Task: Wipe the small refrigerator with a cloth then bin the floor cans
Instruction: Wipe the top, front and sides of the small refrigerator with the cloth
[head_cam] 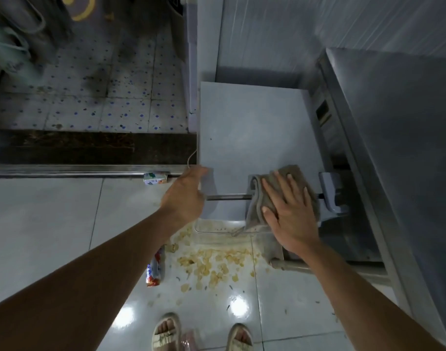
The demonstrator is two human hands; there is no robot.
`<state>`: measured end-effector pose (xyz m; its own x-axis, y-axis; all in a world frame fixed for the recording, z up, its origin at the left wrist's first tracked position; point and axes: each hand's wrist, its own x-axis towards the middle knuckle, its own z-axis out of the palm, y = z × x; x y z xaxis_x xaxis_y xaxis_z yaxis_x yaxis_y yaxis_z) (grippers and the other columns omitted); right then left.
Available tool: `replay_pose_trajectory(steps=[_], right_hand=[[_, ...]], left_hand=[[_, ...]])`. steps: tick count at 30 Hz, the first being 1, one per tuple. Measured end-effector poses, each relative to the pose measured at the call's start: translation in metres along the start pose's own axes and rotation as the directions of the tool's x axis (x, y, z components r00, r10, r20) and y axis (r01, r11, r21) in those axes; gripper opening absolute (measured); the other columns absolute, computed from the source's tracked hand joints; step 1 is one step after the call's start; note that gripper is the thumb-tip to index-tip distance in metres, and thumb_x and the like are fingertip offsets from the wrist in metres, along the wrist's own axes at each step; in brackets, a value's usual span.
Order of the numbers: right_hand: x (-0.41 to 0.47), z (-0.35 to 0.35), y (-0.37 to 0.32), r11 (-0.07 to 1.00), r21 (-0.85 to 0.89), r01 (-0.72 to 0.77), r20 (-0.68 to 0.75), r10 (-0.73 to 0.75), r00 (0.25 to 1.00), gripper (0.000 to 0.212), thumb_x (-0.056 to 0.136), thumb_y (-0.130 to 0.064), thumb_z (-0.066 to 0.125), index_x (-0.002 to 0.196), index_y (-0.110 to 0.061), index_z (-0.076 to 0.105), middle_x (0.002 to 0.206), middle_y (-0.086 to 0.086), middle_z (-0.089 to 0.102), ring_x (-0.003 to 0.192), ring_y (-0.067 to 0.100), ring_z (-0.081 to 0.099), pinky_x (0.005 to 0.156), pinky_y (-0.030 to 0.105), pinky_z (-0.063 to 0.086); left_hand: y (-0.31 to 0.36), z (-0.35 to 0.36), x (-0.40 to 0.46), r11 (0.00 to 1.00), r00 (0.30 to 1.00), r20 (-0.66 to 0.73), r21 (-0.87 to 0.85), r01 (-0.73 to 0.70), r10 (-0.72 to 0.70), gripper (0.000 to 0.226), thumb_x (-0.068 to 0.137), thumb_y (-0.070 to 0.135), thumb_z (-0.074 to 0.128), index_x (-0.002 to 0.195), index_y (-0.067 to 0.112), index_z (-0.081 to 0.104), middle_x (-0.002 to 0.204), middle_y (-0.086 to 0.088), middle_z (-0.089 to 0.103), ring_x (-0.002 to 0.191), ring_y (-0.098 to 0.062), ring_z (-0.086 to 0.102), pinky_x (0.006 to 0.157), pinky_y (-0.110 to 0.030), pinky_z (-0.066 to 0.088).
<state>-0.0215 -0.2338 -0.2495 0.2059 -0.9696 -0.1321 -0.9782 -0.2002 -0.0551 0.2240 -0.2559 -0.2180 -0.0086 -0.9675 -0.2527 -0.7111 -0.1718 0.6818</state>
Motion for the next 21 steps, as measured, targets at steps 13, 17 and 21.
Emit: replay_pose_trajectory(steps=[13,17,21], right_hand=[[0.014,0.004,-0.114,0.962,-0.008,0.275,-0.09,-0.274,0.957,0.054,0.086,-0.052,0.045,0.138,-0.039,0.038,0.157,0.008,0.021,0.143,0.038,0.015,0.112,0.063,0.012],[0.007,0.0,-0.075,0.945,-0.052,0.322,-0.072,-0.325,0.943,0.063,0.083,-0.054,0.053,0.141,-0.034,0.039,0.155,0.006,0.027,0.143,0.034,0.021,0.112,0.058,0.013],[-0.013,-0.002,-0.014,0.982,-0.07,0.178,-0.041,-0.181,0.983,0.066,0.086,-0.052,0.046,0.146,-0.03,0.03,0.157,0.007,0.021,0.144,0.033,0.018,0.112,0.06,0.015]], left_hand=[[-0.013,-0.011,-0.016,0.991,0.991,0.018,-0.032,0.131,-0.13,0.059,0.089,-0.003,0.045,0.142,0.019,0.029,0.135,-0.006,0.053,0.115,-0.026,0.055,0.09,-0.035,0.046],[-0.01,-0.013,-0.021,0.993,0.993,0.02,-0.033,0.117,-0.116,0.068,0.082,-0.015,0.04,0.139,0.02,0.032,0.135,-0.005,0.052,0.115,-0.02,0.054,0.079,-0.026,0.044],[0.004,0.0,-0.019,0.998,0.999,0.0,0.027,0.05,-0.05,0.067,0.081,-0.011,0.045,0.137,0.025,0.037,0.133,-0.006,0.052,0.114,-0.021,0.052,0.073,-0.026,0.043]])
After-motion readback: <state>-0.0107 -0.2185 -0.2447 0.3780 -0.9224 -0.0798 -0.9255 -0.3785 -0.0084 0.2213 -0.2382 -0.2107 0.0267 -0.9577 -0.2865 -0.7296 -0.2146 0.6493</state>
